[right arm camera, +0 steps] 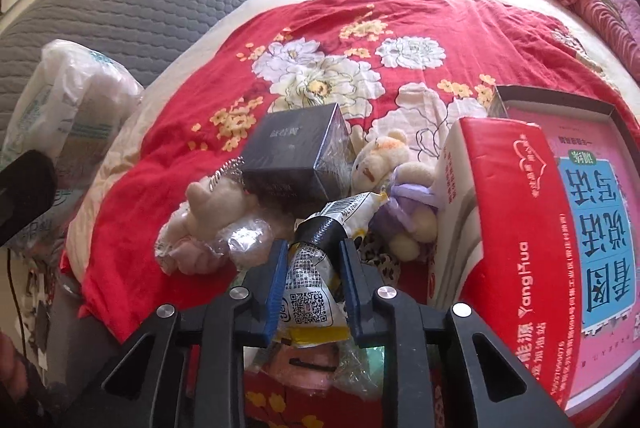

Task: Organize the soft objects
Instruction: 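Carry the tissue pack and snack packet over the pink tray with both tools, then lower both items onto the pink tray and open both tools, then move both open tools back over the pile of items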

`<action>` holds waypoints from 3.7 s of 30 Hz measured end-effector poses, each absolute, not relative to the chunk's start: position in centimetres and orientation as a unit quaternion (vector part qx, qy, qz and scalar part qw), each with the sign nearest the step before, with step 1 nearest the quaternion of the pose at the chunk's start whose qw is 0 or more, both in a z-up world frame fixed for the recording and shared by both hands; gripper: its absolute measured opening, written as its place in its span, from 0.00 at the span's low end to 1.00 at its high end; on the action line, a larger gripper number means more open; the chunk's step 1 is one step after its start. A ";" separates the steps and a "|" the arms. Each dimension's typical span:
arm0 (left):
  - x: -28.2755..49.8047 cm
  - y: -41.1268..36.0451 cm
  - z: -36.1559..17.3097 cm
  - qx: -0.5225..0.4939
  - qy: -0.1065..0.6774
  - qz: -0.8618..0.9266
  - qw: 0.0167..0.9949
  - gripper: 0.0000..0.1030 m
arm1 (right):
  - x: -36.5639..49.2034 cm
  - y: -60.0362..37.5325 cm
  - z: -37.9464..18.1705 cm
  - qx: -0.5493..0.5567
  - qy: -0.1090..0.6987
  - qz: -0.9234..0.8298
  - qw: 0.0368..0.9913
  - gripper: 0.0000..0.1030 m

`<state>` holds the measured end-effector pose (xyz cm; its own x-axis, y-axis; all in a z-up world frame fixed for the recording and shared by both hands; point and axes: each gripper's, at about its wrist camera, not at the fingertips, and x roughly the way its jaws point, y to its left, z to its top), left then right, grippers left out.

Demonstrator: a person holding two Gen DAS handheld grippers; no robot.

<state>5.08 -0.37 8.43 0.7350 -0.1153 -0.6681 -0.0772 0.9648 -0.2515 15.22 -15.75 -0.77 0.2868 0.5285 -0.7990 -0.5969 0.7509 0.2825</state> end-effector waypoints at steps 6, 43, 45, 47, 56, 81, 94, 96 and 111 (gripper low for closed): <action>5.8 -1.2 9.6 -0.127 0.359 -0.012 0.925 0.44 | 14.9 -17.3 2.3 -0.018 0.448 0.353 0.821 0.22; 20.0 -27.0 0.8 0.005 0.477 -0.129 0.869 0.44 | 20.1 -45.0 1.9 0.092 0.407 0.149 0.897 0.20; 20.3 -27.6 -0.3 0.015 0.493 -0.127 0.861 0.44 | 20.6 -45.3 1.0 0.097 0.414 0.145 0.893 0.19; 20.6 -27.9 -1.3 0.021 0.505 -0.128 0.853 0.44 | 20.9 -45.6 0.1 0.098 0.422 0.140 0.890 0.18; 20.8 -29.2 -3.5 0.036 0.531 -0.133 0.836 0.45 | 21.2 -46.8 -2.0 0.109 0.445 0.123 0.880 0.11; 19.5 -30.3 -3.6 0.075 0.538 -0.133 0.829 0.61 | 20.0 -46.8 -0.5 0.064 0.430 0.103 0.895 0.41; 15.9 -27.2 1.7 0.050 0.488 -0.125 0.862 0.75 | 18.0 -47.1 2.8 0.053 0.372 0.067 0.924 0.69; 15.4 -26.5 2.5 0.046 0.478 -0.119 0.869 0.76 | 17.6 -47.1 3.4 0.058 0.358 0.059 0.930 0.69; 11.3 -18.5 5.8 0.001 0.449 -0.069 0.891 0.77 | 14.2 -43.4 9.7 0.107 0.273 0.152 0.944 0.78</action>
